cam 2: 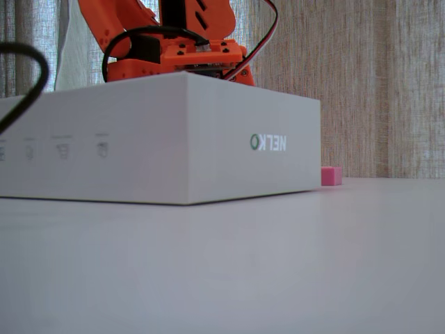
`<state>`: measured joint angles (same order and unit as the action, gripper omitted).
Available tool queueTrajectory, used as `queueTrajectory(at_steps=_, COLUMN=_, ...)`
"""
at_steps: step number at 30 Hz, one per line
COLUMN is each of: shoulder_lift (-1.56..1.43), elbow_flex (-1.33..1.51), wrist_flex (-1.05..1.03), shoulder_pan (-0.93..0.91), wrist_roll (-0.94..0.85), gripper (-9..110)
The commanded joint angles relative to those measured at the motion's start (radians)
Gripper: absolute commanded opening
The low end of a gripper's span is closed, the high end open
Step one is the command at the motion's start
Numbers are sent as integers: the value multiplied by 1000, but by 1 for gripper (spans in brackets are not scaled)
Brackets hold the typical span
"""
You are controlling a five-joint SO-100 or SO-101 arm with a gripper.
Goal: Grasp the yellow cuboid and put it in the bin.
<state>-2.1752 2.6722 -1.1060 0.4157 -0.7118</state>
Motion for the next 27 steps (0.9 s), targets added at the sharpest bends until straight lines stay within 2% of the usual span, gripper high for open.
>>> queueTrajectory(at_steps=1, shoulder_lift=11, elbow_flex=2, wrist_flex=14, shoulder_pan=3, wrist_roll=3, gripper=19)
queueTrajectory(at_steps=12, shoulder_lift=23, elbow_flex=2, wrist_flex=32, shoulder_pan=6, wrist_roll=3, gripper=7)
queueTrajectory(at_steps=15, shoulder_lift=29, elbow_flex=6, wrist_flex=37, shoulder_pan=8, wrist_roll=5, gripper=6)
queueTrajectory(at_steps=18, shoulder_lift=34, elbow_flex=3, wrist_flex=40, shoulder_pan=11, wrist_roll=5, gripper=1)
queueTrajectory(at_steps=19, shoulder_lift=34, elbow_flex=0, wrist_flex=43, shoulder_pan=11, wrist_roll=5, gripper=-6)
queueTrajectory(at_steps=20, shoulder_lift=35, elbow_flex=-2, wrist_flex=46, shoulder_pan=8, wrist_roll=6, gripper=-8)
queueTrajectory(at_steps=27, shoulder_lift=48, elbow_flex=-28, wrist_flex=61, shoulder_pan=8, wrist_roll=6, gripper=-8)
